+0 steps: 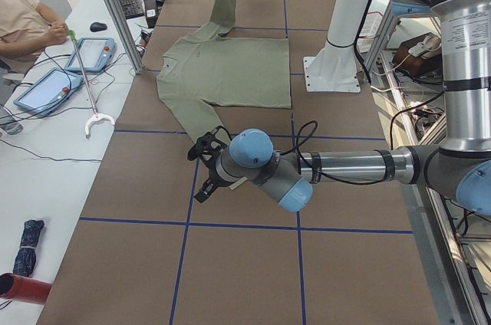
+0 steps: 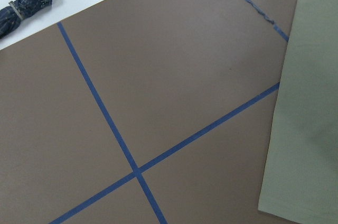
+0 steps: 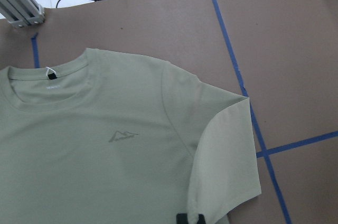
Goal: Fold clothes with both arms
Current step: 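Carry the sleeve across the shirt chest toward the opposite shoulder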
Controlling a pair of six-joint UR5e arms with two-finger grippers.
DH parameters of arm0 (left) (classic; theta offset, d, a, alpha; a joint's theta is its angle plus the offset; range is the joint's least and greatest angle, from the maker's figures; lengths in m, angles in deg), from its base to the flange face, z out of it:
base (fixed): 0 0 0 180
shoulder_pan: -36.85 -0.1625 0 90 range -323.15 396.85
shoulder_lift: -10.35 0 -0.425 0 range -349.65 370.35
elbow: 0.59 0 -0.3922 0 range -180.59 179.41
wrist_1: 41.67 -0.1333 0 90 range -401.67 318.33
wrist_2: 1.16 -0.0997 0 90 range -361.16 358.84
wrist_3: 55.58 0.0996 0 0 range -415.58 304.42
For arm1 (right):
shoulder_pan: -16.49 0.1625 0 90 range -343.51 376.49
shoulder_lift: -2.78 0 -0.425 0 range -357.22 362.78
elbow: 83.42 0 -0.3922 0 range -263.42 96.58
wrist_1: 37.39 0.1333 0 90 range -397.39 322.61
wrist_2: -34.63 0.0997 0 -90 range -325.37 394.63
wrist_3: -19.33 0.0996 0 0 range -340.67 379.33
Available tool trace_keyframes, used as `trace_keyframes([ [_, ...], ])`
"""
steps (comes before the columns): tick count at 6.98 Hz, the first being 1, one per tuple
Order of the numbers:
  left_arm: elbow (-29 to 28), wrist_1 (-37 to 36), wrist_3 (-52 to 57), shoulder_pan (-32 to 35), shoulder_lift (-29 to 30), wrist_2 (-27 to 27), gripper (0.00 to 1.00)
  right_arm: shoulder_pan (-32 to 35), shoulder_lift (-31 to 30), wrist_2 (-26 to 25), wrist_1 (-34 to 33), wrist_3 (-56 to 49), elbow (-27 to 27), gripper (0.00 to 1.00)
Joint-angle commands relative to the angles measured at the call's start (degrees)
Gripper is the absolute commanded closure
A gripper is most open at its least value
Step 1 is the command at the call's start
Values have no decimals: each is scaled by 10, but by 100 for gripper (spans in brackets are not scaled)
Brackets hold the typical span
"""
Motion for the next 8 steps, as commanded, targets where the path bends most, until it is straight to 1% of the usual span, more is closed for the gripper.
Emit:
trace_keyframes([
  [1,-7,0,1,0,0,0,0,-91,162,-107,39,102,-191,100],
  [2,-7,0,1,0,0,0,0,-138,199,-164,115,138,-299,100],
  [3,-11,1,1,0,0,1,0,-169,226,-218,187,197,-376,100],
  [4,-12,1,2,0,0,1,0,-191,228,-227,227,237,-404,100],
  [5,-13,1,2,0,-1,1,0,-207,240,-250,232,258,-426,100],
  [6,-13,0,2,0,-1,1,0,-212,272,-257,233,262,-472,100],
  [8,-14,1,1,0,-1,1,0,-213,291,-257,257,284,-493,100],
])
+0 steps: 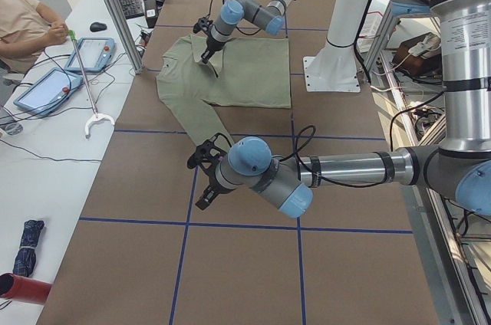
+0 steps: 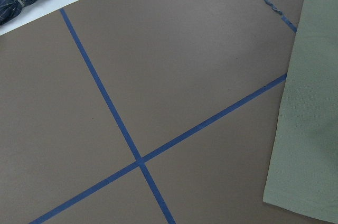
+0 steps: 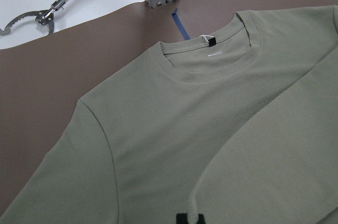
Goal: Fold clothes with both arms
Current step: 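Carry the sleeve across the shirt chest toward the opposite shoulder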
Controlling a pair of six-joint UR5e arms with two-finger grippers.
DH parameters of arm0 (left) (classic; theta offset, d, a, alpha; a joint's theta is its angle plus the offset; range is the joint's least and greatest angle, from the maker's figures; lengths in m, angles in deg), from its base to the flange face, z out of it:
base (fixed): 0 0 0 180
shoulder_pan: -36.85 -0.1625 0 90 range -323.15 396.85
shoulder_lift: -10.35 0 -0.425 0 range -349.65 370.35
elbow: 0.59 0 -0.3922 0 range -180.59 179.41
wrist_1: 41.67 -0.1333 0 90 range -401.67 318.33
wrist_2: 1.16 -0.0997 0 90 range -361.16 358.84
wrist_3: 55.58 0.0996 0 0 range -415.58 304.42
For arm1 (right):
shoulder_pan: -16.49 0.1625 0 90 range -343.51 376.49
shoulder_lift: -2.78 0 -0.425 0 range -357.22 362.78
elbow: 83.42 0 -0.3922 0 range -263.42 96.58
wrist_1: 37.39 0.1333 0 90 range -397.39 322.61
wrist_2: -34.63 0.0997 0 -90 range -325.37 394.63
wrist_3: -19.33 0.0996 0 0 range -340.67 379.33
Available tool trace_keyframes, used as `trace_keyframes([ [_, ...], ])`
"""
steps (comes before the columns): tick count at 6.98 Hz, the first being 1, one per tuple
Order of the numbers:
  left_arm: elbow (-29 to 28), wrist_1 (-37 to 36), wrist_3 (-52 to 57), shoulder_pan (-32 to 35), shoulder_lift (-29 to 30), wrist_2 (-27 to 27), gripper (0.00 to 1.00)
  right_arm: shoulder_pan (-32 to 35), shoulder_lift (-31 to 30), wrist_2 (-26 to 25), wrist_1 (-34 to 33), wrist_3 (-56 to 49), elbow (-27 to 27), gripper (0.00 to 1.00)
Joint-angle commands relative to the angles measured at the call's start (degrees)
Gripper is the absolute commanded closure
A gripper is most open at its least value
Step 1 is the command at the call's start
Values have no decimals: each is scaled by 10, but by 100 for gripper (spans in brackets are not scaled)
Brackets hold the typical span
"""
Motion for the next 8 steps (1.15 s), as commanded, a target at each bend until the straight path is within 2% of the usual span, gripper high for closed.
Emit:
trace_keyframes([
  [1,0,1,-2,0,0,0,0,-1,13,-1,36,18,-29,83],
  [3,0,1,-2,0,1,-1,0,0,38,2,37,14,-46,0],
  [4,0,1,-4,0,5,-1,0,4,47,12,37,11,-50,0],
  [6,7,24,-45,-1,33,-10,0,42,62,98,31,-14,-46,0],
  [7,6,89,-41,-1,33,-11,0,70,55,144,2,-52,-32,0],
  [8,4,167,-112,-16,29,-2,0,105,21,196,-50,-109,31,0],
])
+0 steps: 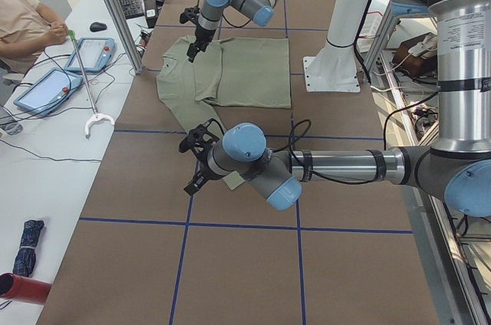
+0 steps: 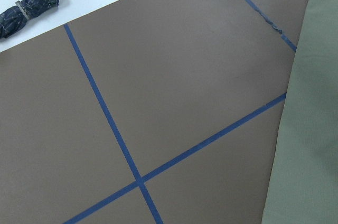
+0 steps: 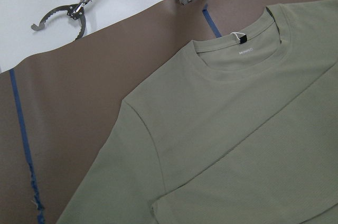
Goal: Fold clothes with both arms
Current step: 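Carry the sleeve across the shirt chest toward the opposite shoulder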
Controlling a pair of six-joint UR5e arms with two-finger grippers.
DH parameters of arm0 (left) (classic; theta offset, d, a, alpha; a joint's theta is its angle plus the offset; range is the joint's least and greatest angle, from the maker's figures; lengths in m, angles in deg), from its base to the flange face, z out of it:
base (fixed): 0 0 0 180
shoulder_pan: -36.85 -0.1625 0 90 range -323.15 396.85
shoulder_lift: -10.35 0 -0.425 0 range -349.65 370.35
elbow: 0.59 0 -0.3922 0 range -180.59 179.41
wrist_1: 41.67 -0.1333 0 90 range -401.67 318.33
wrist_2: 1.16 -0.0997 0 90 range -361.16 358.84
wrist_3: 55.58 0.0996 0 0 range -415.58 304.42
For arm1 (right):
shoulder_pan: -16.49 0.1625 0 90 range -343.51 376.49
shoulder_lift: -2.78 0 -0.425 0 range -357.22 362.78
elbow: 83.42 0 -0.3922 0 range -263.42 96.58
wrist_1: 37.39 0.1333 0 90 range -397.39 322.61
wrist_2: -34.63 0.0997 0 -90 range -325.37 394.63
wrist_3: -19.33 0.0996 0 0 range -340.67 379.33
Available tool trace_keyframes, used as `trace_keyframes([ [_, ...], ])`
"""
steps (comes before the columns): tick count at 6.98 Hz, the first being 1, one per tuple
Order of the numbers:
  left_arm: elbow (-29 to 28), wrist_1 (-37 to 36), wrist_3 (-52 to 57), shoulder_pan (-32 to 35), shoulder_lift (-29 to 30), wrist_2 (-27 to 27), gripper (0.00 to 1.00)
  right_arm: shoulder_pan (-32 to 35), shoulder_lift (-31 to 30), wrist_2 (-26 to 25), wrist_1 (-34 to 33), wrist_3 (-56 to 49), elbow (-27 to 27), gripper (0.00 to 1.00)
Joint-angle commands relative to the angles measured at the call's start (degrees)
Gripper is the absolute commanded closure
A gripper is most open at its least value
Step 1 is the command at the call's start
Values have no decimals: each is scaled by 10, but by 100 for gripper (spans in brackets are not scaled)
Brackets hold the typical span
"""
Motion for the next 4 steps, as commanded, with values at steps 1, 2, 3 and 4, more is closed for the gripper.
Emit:
trace_keyframes([
  [1,6,98,-131,-87,3,0,0,75,-87,101,-68,-108,134,0],
  [2,8,128,-175,-120,-3,-25,0,108,-151,136,-68,-164,198,0],
  [3,7,182,-188,-164,-31,-76,0,138,-209,167,-68,-220,256,0],
  [4,8,227,-220,-214,-58,-136,0,170,-278,208,-69,-271,327,0],
])
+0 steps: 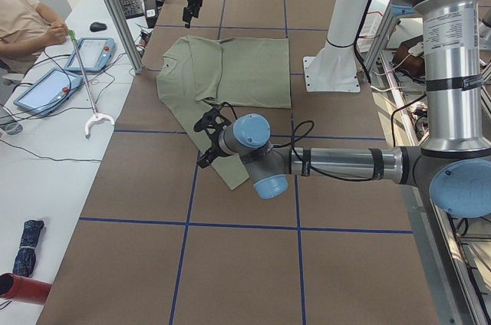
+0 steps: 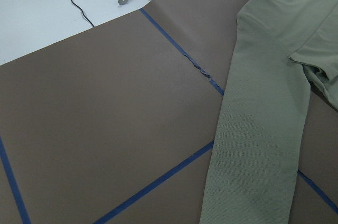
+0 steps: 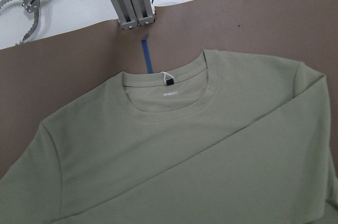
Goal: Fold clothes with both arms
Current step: 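Release the sleeve and withdraw the right gripper while the left gripper reaches the other cuff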
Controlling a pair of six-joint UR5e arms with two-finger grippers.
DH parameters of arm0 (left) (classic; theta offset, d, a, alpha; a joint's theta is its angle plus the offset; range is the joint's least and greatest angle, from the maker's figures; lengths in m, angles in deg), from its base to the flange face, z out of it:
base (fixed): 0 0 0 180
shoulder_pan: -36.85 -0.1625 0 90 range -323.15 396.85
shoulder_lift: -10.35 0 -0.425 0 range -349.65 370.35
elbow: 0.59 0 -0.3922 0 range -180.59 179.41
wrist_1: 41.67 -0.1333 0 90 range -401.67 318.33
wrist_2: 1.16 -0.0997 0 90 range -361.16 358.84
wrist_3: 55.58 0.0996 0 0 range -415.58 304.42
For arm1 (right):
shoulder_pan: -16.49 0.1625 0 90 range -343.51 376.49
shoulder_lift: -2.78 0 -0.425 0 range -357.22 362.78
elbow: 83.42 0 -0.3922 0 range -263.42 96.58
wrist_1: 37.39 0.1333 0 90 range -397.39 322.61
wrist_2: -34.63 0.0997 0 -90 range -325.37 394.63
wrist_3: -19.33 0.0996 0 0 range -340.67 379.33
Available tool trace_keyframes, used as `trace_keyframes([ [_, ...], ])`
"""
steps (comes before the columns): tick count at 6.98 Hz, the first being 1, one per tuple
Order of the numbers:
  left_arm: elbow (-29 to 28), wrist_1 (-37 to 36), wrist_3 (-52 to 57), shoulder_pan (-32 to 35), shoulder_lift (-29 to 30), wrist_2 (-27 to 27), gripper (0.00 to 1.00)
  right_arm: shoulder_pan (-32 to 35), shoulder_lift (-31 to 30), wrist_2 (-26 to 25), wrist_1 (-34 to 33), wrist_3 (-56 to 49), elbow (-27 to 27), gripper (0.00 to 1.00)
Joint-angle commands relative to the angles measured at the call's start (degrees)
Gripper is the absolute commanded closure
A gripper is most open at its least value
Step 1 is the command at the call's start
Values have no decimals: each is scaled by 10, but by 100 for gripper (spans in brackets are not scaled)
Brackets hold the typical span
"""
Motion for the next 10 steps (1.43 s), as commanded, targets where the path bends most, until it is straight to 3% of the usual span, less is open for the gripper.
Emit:
trace_keyframes([
  [1,2,56,-68,-122,-34,-134,0,65,-169,62,-3,-118,175,0],
  [3,1,56,-79,-239,-58,-246,0,130,-348,99,-26,-280,322,0],
  [5,-12,53,-85,-332,-71,-330,0,186,-461,134,-23,-414,362,0],
  [7,-35,53,-85,-372,-70,-352,1,206,-504,141,-22,-440,383,0],
  [8,-36,53,-85,-389,-71,-355,6,206,-505,141,-22,-441,383,0],
  [10,-37,53,-86,-402,-71,-366,46,206,-505,141,-23,-440,383,0],
])
